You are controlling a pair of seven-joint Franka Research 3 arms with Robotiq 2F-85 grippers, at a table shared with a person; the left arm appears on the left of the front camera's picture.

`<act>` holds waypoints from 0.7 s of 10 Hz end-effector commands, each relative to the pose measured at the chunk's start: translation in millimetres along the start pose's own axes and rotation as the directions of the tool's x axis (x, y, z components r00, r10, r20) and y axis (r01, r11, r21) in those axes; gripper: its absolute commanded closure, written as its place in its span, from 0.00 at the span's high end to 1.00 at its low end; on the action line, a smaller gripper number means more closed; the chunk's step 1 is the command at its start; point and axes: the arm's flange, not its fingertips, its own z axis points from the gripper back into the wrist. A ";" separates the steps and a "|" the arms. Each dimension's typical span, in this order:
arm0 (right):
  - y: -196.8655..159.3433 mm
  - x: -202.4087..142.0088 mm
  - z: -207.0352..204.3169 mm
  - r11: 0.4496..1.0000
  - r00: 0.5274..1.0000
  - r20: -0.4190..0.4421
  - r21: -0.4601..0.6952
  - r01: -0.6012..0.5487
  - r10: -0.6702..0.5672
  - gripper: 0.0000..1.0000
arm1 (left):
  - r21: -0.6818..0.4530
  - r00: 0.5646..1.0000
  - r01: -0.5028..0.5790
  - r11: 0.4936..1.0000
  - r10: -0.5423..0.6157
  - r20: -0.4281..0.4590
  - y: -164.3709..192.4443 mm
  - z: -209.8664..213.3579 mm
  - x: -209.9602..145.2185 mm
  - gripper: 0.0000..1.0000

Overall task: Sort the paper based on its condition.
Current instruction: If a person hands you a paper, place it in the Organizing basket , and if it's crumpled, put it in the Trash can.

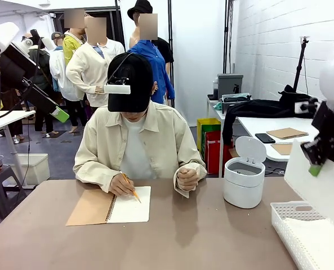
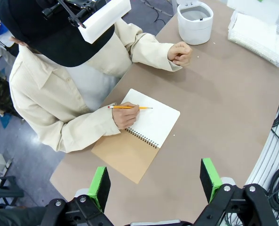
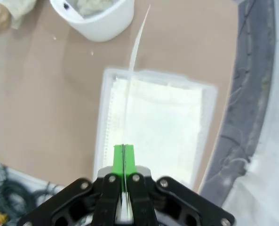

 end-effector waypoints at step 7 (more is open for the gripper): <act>0.1 -0.9 -97.3 1.000 0.985 -0.174 0.014 0.024 -0.021 0.00 | 0.002 1.000 -0.004 1.000 0.004 0.004 1.0 0.2 0.3 1.00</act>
